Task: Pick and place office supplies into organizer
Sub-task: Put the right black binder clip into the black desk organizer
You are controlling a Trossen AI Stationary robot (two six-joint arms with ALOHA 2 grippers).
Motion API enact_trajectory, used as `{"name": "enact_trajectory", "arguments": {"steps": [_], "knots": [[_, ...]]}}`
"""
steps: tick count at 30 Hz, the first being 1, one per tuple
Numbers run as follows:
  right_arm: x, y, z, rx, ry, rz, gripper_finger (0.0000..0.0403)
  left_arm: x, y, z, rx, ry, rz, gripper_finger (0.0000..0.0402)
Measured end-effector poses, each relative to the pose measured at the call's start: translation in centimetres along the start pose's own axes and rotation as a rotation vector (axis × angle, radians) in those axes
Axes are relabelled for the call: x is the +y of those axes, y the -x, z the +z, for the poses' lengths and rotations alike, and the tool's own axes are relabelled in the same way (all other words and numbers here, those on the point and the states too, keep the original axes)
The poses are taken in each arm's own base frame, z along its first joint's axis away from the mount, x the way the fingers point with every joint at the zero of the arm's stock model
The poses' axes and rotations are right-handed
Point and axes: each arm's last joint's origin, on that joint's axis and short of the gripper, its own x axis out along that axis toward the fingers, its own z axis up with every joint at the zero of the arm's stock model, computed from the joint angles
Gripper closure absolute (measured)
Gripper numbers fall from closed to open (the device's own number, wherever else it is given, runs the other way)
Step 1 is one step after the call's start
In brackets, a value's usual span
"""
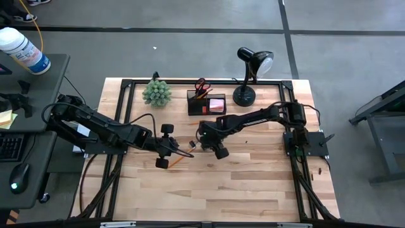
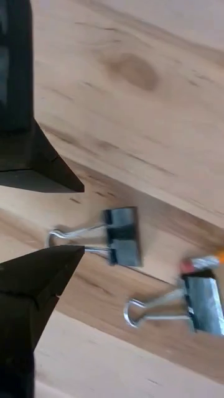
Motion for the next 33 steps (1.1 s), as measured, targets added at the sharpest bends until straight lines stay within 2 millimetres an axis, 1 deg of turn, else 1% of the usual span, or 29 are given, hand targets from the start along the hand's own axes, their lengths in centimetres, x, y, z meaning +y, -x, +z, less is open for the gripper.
{"name": "enact_trajectory", "arguments": {"steps": [3, 8, 13, 20, 23, 29, 33], "knots": [[-0.2, 0.0, -0.2, 0.008, 0.027, 0.007, 0.0263, 0.0, 0.0, 0.0, 0.0, -0.002, 0.0, 0.0344], [-0.6, 0.0, -0.2, -0.011, 0.023, 0.01, 0.0263, 0.0, 0.0, 0.0, 0.0, -0.002, 0.0, 0.0344], [-0.7, -1.1, -0.5, -0.007, 0.019, 0.042, 0.0263, 0.0, 0.0, 0.0, 0.0, -0.002, 0.0, 0.0344], [-0.7, -1.6, -0.4, -0.011, 0.019, 0.046, 0.0267, 0.0, 0.0, 0.0, 0.001, 0.001, 0.0, 0.0344], [-0.7, -1.6, -0.4, -0.012, 0.018, 0.052, 0.0284, 0.0, 0.0, 0.0, 0.001, 0.001, 0.001, 0.0344], [-0.6, -1.6, -0.4, -0.015, 0.013, 0.066, 0.0334, 0.0, 0.0, 0.0, 0.001, 0.001, 0.001, 0.0344], [-0.6, -1.7, -0.4, -0.016, 0.015, 0.066, 0.0355, 0.0, 0.0, 0.0, 0.001, 0.001, 0.007, 0.0344]]}}
